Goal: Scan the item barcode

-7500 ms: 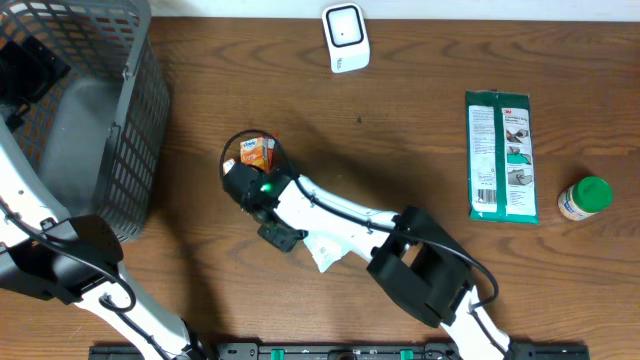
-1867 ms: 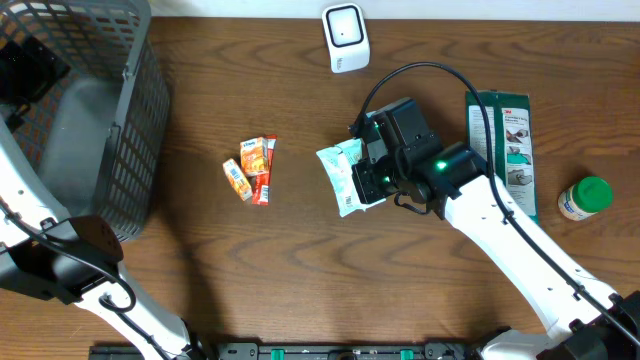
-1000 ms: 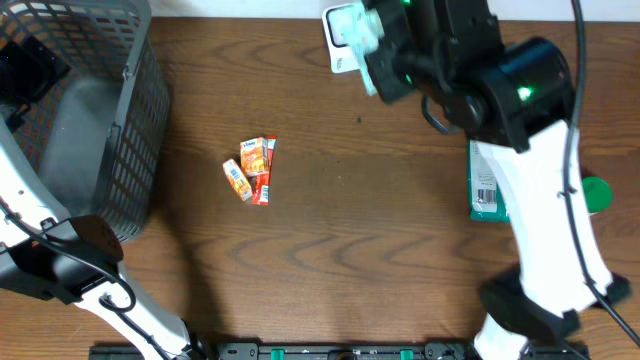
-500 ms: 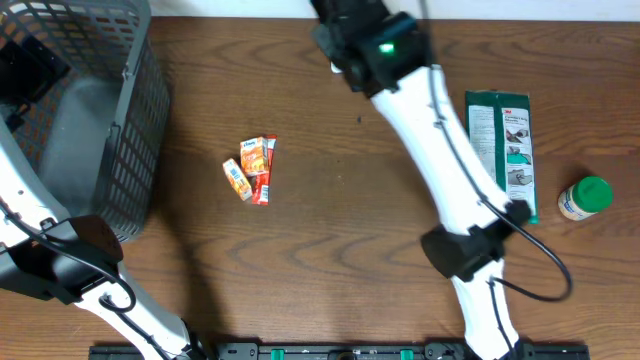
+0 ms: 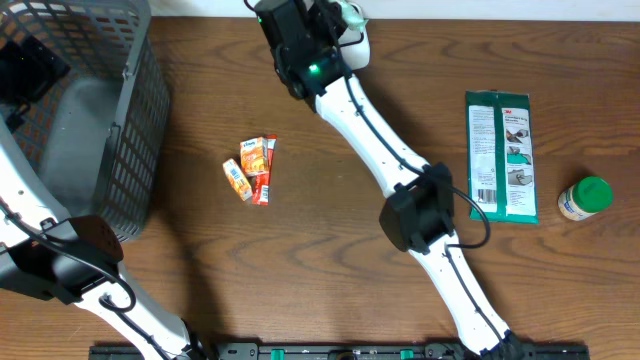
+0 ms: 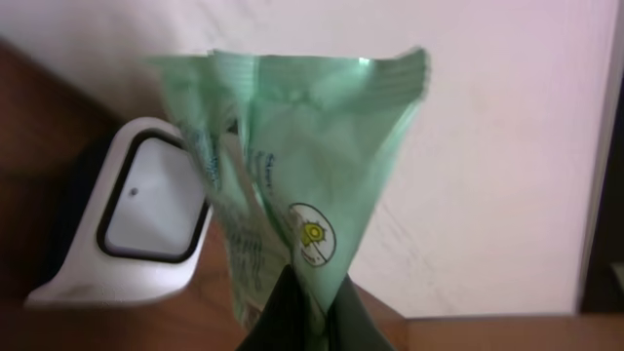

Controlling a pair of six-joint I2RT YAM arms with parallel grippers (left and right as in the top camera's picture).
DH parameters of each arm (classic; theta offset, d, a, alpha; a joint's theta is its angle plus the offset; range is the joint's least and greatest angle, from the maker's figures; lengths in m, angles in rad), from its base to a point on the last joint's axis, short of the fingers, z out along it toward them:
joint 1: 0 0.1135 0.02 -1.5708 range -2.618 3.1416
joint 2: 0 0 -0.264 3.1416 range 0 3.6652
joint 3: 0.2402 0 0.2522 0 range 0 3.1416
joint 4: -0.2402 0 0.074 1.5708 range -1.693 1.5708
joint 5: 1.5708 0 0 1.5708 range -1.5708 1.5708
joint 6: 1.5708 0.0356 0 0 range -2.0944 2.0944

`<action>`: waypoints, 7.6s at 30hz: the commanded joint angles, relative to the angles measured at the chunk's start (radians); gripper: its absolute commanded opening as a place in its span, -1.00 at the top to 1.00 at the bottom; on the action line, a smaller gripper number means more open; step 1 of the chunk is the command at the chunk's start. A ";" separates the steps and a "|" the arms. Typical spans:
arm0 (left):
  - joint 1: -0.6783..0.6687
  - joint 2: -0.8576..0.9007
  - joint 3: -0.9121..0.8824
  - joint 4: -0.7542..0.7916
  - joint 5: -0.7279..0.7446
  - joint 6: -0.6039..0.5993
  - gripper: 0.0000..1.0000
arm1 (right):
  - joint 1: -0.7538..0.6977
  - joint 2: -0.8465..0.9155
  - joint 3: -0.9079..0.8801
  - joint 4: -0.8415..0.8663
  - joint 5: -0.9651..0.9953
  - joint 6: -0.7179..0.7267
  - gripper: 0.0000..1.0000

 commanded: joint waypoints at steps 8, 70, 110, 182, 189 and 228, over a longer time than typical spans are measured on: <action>0.000 -0.022 0.017 -0.004 0.009 -0.001 -0.96 | -0.021 0.163 0.018 0.397 0.163 -0.039 0.98; 0.000 -0.022 0.017 -0.004 0.009 -0.001 -0.96 | -0.026 0.290 0.012 0.632 -0.027 -0.054 0.98; 0.000 -0.022 0.017 -0.004 0.009 -0.001 -0.96 | -0.088 0.230 0.013 0.582 -0.169 0.120 0.99; 0.000 -0.022 0.017 -0.004 0.009 -0.001 -0.96 | -0.262 -0.409 -1.057 0.306 -0.956 1.659 -0.01; 0.000 -0.022 0.017 -0.005 0.009 -0.001 -0.96 | -0.262 -0.409 -1.188 0.426 -0.877 1.761 0.00; 0.000 -0.022 0.017 -0.004 0.009 -0.001 -0.96 | -0.275 -0.343 -1.226 0.650 -0.967 1.579 0.92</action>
